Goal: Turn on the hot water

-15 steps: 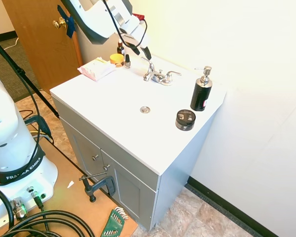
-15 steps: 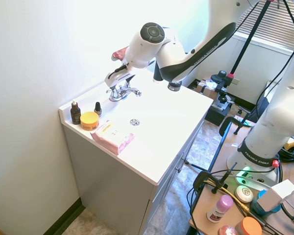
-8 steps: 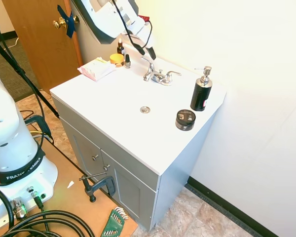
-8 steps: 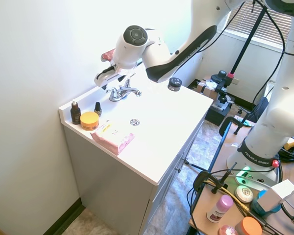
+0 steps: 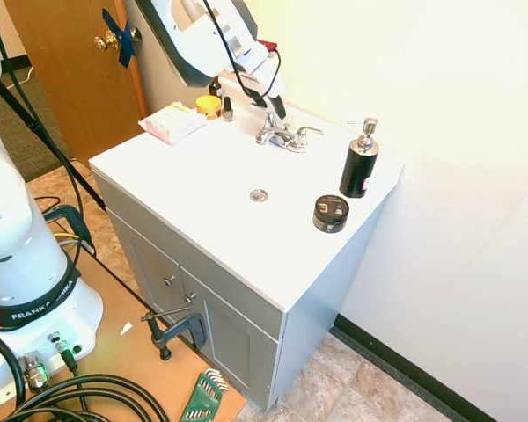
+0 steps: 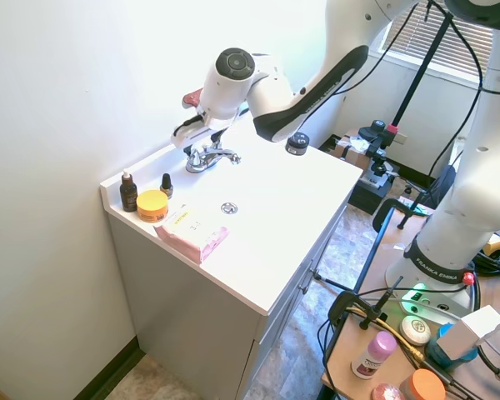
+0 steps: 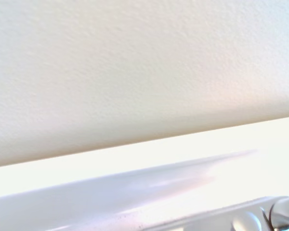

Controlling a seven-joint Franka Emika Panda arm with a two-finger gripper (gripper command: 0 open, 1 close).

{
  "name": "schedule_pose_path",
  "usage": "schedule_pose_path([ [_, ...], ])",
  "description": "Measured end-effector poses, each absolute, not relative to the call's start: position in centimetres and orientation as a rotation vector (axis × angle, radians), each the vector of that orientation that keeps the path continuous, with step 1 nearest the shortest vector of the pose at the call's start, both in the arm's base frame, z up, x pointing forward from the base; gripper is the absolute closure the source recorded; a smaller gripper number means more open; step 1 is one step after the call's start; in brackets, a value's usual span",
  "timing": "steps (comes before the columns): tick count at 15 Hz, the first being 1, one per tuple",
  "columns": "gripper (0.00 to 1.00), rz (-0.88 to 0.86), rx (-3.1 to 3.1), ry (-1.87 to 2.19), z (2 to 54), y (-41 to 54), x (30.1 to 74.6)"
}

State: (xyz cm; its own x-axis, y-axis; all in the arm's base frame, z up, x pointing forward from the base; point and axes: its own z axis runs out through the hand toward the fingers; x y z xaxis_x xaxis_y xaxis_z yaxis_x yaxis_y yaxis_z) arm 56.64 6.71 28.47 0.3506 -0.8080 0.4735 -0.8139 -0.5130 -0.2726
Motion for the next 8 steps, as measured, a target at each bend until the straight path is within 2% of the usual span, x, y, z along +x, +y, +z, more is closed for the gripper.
schedule_pose_path([
  [8, 0.00, 0.772, 2.563, -1.629, 29.1, 4.3, 51.2],
])
